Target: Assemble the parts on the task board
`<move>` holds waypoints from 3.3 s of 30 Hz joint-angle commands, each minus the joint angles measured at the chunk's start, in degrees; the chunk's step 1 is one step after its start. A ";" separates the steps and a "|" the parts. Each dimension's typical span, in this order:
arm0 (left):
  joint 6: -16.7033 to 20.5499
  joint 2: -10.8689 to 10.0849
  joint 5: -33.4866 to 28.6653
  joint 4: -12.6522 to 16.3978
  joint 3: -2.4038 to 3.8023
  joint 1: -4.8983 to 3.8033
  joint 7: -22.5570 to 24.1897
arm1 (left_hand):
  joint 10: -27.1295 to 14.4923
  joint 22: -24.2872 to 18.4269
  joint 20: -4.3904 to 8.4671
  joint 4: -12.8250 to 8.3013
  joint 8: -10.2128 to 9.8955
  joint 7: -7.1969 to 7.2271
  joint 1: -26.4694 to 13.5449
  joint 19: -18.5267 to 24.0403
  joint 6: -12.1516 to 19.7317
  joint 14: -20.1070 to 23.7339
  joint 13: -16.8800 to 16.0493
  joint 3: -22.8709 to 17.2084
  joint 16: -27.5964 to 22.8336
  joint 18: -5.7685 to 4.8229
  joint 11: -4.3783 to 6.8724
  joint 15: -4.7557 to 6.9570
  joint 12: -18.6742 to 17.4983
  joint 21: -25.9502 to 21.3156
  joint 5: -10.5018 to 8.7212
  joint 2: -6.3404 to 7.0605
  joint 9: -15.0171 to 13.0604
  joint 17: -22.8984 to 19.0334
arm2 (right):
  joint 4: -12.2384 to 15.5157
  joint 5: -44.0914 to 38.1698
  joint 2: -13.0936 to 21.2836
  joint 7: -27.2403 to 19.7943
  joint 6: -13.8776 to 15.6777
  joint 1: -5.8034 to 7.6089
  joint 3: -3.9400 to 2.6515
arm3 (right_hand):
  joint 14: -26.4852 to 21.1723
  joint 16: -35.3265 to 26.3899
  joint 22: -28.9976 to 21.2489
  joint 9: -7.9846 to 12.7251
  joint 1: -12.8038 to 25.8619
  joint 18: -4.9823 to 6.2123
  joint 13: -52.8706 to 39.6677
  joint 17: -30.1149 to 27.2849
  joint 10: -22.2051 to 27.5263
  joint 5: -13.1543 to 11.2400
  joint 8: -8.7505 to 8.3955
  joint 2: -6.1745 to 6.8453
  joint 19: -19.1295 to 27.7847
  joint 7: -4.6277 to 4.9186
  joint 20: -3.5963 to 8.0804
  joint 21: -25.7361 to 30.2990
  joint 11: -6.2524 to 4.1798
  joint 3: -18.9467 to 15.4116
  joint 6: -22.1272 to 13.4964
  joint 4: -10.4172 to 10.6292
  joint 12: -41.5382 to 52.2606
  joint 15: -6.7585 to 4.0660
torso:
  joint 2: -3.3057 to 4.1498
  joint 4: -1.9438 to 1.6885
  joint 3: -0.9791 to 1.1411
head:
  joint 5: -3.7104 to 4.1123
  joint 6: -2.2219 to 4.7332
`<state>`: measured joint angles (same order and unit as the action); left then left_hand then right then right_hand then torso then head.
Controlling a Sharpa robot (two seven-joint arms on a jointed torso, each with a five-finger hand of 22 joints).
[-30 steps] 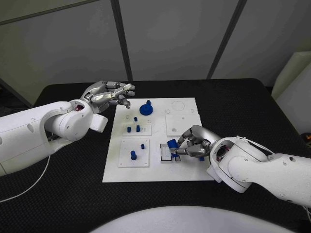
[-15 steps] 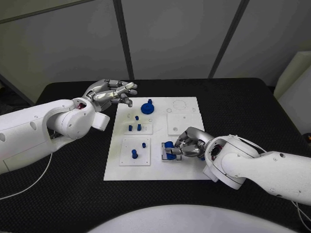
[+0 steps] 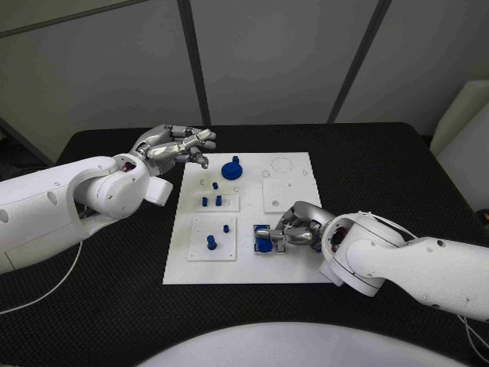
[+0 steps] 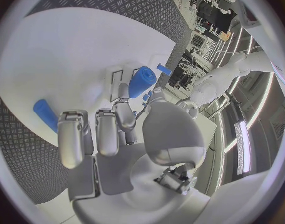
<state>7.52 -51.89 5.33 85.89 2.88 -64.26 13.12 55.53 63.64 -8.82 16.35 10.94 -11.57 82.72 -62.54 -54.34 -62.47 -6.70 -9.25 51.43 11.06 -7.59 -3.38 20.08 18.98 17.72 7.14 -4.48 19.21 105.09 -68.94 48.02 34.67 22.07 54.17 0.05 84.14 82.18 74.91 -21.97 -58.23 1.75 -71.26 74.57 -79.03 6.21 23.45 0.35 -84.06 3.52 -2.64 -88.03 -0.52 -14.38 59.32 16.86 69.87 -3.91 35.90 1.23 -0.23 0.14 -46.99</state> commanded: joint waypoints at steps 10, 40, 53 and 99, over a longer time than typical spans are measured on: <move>-0.55 -0.05 -0.14 0.07 0.04 -0.07 0.48 | -0.51 -0.05 -0.27 -0.13 0.26 0.11 0.22 -0.01 0.28 0.28 -0.10 0.30 -0.05 -0.69 -0.08 0.01 0.37 -0.32 -0.03 -0.51 0.02 -0.10 | 1.45 -1.96 0.93 -2.83 2.46 0.10 -0.01 | 3.42 0.41 13.04 -1.19 0.38 -1.07 -1.74 1.21 -1.10 -0.43 0.82 0.17 -4.04 -0.19 0.29 -0.15 -0.23 1.61 -0.20 -0.29 1.16 -0.38 | 0.00 0.04 0.04 | -0.10 -0.03; -0.51 0.01 -0.14 -0.25 0.03 -0.06 0.25 | -0.64 -0.09 -0.27 -0.08 0.34 0.09 0.20 -0.03 0.38 0.29 -0.10 0.40 -0.03 -0.69 -0.10 0.00 0.47 -0.36 0.00 -0.65 0.03 -0.12 | 2.15 -3.54 3.62 -10.95 -4.12 0.09 0.04 | 3.61 1.23 13.76 -3.29 -16.14 -1.29 -3.73 2.82 -1.92 9.08 1.28 -0.28 -4.66 -0.48 0.54 -0.73 -0.53 2.46 -0.39 -4.92 1.90 -0.63 | 0.08 -0.01 -0.08 | -0.23 -0.20; -0.56 0.05 -0.14 -0.15 0.03 -0.06 0.23 | -0.64 -0.09 -0.27 -0.08 0.34 0.09 0.20 -0.03 0.38 0.29 -0.10 0.40 -0.03 -0.69 -0.10 0.00 0.47 -0.36 0.00 -0.65 0.03 -0.12 | 0.33 -4.31 1.91 -8.52 -1.61 0.09 0.03 | 3.65 1.33 13.84 -3.42 -16.79 -1.32 -4.38 3.02 -2.39 11.30 1.27 -1.53 -4.73 -0.68 0.63 -0.80 -0.70 2.38 -0.01 -4.85 2.51 -0.75 | 0.15 -0.09 -0.08 | -0.15 -0.43; -0.43 0.14 -0.13 -0.77 -0.01 -0.04 -0.49 | -0.81 -0.14 -0.27 -0.14 0.49 0.06 0.37 -0.08 0.49 0.30 -0.11 0.46 0.00 -0.68 -0.11 0.00 0.65 -0.41 0.03 -0.87 0.04 -0.15 | 5.00 -6.87 7.83 -10.12 1.68 0.10 -0.04 | 3.03 -0.60 11.57 -2.38 -19.32 -0.52 -1.58 0.38 -0.20 5.09 -3.44 -2.25 -2.41 1.48 -0.17 1.59 0.96 -0.95 -4.76 -3.46 -2.58 0.45 | -0.13 0.28 0.05 | 0.40 -0.07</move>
<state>7.49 -51.78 5.32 85.09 2.86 -64.25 12.47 55.12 63.58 -8.82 16.19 11.15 -11.56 82.95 -62.54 -54.35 -62.47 -6.76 -9.09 51.43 11.06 -7.60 -3.39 20.36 18.76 17.72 6.92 -4.48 19.13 109.95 -80.67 55.29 26.04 20.21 54.17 0.06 84.03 81.78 74.90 -24.49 -77.26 0.87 -75.08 74.91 -79.38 10.98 20.33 -1.23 -83.87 4.86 -2.49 -86.58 0.53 -15.26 54.88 13.23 67.00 -3.76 35.85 1.39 -0.18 0.35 -47.15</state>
